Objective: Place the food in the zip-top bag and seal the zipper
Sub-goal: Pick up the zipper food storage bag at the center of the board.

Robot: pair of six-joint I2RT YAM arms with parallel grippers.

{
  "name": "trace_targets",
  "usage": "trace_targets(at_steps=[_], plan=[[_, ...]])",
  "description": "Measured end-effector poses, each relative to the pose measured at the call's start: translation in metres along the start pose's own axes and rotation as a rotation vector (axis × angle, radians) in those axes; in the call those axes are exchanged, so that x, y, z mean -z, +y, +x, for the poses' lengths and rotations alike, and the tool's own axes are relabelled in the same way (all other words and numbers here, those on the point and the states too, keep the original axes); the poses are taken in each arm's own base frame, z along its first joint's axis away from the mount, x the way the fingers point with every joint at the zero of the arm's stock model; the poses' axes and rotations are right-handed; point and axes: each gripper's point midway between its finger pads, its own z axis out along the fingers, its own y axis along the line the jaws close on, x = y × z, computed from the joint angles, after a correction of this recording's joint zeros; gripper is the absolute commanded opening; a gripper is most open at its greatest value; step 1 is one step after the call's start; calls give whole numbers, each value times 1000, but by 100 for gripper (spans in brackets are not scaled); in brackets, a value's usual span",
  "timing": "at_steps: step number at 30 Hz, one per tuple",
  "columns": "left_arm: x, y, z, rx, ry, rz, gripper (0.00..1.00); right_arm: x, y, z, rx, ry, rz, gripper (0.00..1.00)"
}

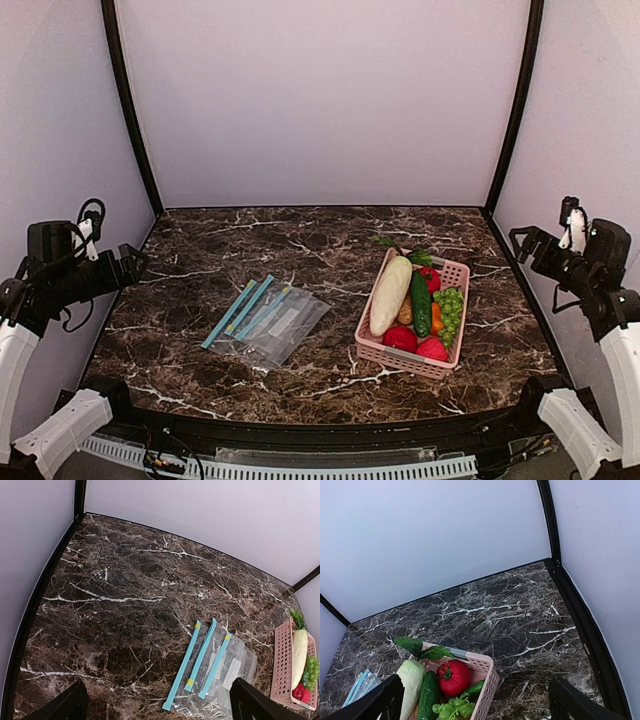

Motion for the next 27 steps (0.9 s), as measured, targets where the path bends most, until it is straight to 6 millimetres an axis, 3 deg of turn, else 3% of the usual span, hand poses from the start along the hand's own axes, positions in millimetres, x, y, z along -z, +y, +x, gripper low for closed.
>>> trace_targets(at_steps=[6, 15, 22, 25, 27], plan=[[-3, 5, 8, 41, 43, -24, 100, -3, -5, 10, 4, 60, 27, 99], [-11, -7, 10, 64, 74, 41, 85, -6, -2, 7, 16, 103, 24, 96], [-41, -11, 52, 119, 224, 85, 84, -18, -7, 22, 3, 212, 35, 96], [-50, -28, 73, 102, 272, 138, 80, -19, -8, 27, 0, 233, 34, 96], [-57, -50, 91, 68, 329, 194, 78, -21, -7, 30, -5, 247, 27, 96]])
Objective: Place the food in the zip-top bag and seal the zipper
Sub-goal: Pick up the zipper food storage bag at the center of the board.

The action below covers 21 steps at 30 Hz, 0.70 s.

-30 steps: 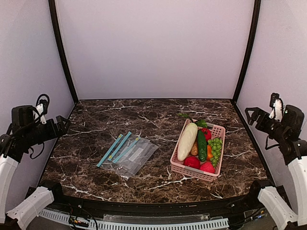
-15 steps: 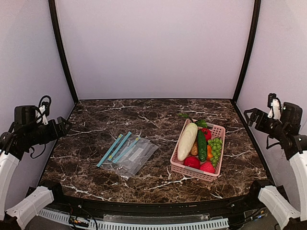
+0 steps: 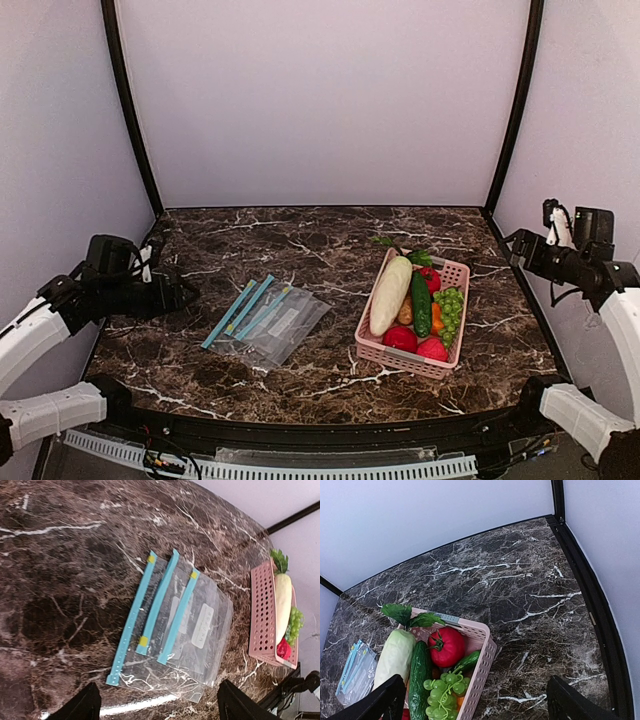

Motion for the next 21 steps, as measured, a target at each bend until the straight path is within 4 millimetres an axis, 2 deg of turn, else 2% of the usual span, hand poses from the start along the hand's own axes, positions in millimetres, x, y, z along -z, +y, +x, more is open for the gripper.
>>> trace_targets(at_steps=[5, 9, 11, 16, 21], plan=[[-47, -24, 30, -66, 134, -1, 70, -6, 1, 5, -5, 32, -8, 96], [-82, -28, 51, -79, 217, -32, 45, -6, 1, 7, -6, 39, -10, 96], [-95, -27, 55, -72, 232, -38, 43, -6, 2, 7, -5, 40, -13, 96], [-115, -27, 59, -52, 249, -39, 40, -6, 3, 7, -4, 42, -18, 96], [-126, -27, 68, -20, 268, -10, 35, -6, 3, 7, -4, 43, -21, 96]])
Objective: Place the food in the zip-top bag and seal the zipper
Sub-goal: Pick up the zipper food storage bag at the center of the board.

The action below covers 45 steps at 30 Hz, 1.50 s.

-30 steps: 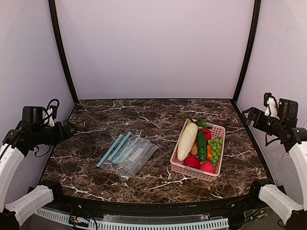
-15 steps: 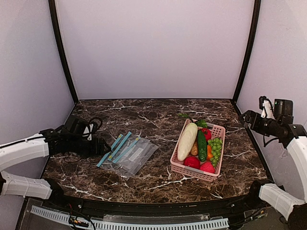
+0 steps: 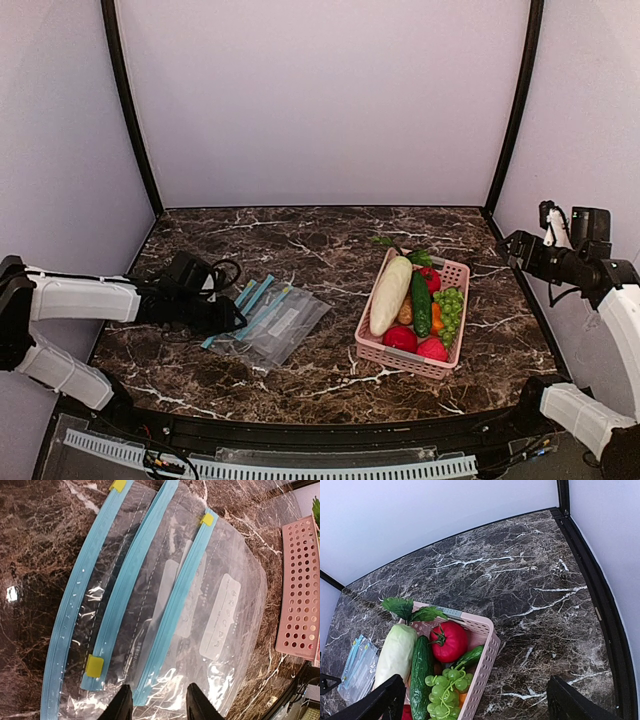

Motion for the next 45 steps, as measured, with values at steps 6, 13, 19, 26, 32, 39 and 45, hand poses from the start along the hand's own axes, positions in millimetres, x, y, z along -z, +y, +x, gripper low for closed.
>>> trace_targets(at_steps=[6, 13, 19, 26, 32, 39, 45], plan=[[-11, 10, 19, 47, 38, 19, 34, 3, 1, -1, 4, -10, -2, 96], [-14, 10, 21, 65, 38, 31, 32, 4, 2, -2, 8, -16, -4, 96], [-16, 10, 19, 79, 32, 34, 32, 4, 2, -2, 9, -16, -5, 96], [-23, 12, 21, 98, 37, 31, 32, 4, 3, -2, 10, -15, -9, 96], [-26, 10, 17, 114, 19, 48, 28, 4, 3, -2, 11, -15, -9, 97], [-28, 10, 17, 135, 9, 57, 19, 4, 3, -2, 13, -14, -12, 97], [-28, 13, 17, 144, 4, 44, 9, 4, 3, -2, 13, -14, -12, 97]])
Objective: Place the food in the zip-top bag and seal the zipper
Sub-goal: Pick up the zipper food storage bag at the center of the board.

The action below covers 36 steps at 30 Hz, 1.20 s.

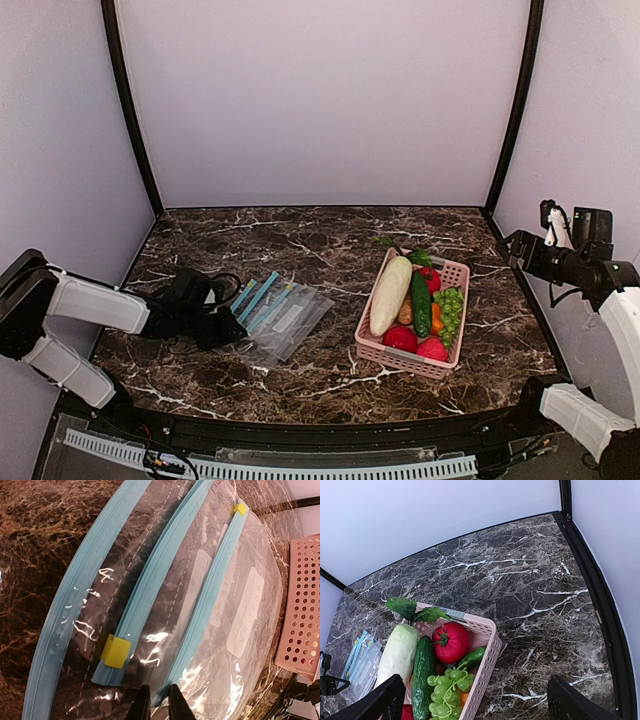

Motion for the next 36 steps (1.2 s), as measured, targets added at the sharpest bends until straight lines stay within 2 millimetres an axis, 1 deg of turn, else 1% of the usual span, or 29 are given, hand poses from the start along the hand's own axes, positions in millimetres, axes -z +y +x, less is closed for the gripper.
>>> trace_targets(at_steps=[6, 10, 15, 19, 22, 26, 32, 34, 36], plan=[[3, 2, 1, 0, -4, -4, 1, 0, 0, 0, 0, 0, 0, 97], [6, -2, -2, -6, -14, 9, 1, 0, 0, 0, 0, 1, -1, 97], [13, -12, -6, -30, -34, 44, 1, 0, 1, 1, 2, 3, -9, 97], [26, -32, -9, -107, -48, 126, 1, -1, 5, 2, 5, 14, -34, 97], [37, -51, -9, -201, -44, 196, 1, -4, 12, 6, 5, 39, -75, 97], [56, -80, -11, -334, -33, 289, 1, -8, 29, 10, 17, 80, -151, 96], [90, -118, -6, -482, -20, 442, 1, -9, 74, 15, 85, 131, -321, 93], [98, -127, -3, -509, 1, 479, 1, -9, 86, 19, 100, 146, -370, 93], [105, -135, 1, -531, 27, 515, 1, -8, 102, 24, 125, 166, -435, 93]])
